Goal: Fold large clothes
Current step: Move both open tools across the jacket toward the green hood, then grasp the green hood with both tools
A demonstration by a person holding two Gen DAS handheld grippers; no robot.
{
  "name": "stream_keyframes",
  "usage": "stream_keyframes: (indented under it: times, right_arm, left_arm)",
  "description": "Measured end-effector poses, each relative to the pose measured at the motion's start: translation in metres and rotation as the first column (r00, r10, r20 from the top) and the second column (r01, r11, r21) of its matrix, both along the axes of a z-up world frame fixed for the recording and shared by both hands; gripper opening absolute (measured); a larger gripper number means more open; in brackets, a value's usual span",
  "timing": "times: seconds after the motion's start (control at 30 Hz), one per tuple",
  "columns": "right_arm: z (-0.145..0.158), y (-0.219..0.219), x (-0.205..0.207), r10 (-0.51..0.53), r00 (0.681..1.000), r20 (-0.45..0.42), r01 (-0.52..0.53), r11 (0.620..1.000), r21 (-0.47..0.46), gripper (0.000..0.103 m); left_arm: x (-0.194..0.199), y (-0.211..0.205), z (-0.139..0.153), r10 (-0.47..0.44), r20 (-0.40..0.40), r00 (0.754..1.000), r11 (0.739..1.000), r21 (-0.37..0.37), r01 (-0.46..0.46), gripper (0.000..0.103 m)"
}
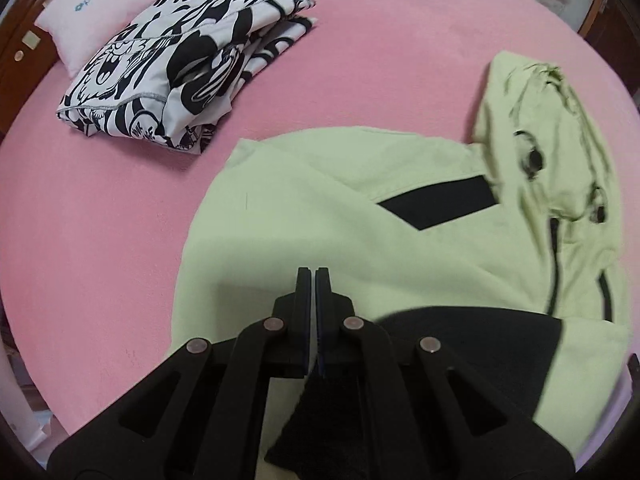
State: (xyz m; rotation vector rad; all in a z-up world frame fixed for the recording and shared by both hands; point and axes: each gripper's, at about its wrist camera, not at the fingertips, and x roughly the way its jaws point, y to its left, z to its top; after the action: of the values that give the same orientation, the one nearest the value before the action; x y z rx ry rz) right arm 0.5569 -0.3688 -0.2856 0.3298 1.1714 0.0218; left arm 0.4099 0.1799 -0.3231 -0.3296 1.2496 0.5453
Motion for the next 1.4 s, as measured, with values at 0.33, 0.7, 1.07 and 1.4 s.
stream_keyframes:
  times: [0.33, 0.7, 1.07, 1.4]
  right_arm:
    - [0.036, 0.061, 0.068, 0.349, 0.929, -0.125, -0.312, 0.917, 0.247, 0.002]
    - [0.079, 0.098, 0.152, 0.308, 0.908, -0.283, -0.214, 0.923, 0.319, 0.035]
    - [0.027, 0.108, 0.246, 0.081, 0.937, -0.339, 0.081, 0.895, 0.439, 0.04]
    - [-0.047, 0.117, 0.292, 0.135, 0.93, -0.342, 0.04, 0.887, 0.459, 0.04]
  left_arm:
    - [0.068, 0.006, 0.02, -0.247, -0.189, 0.95, 0.964, -0.145, 0.221, 0.002]
    - [0.179, 0.002, 0.089, -0.421, -0.258, 0.87, 0.894, -0.281, 0.349, 0.003]
    - [0.3, -0.004, 0.078, -0.287, -0.125, 0.95, 0.937, -0.242, 0.252, 0.067]
    - [0.348, 0.024, -0.006, -0.18, 0.032, 0.983, 0.79, -0.591, 0.164, 0.066]
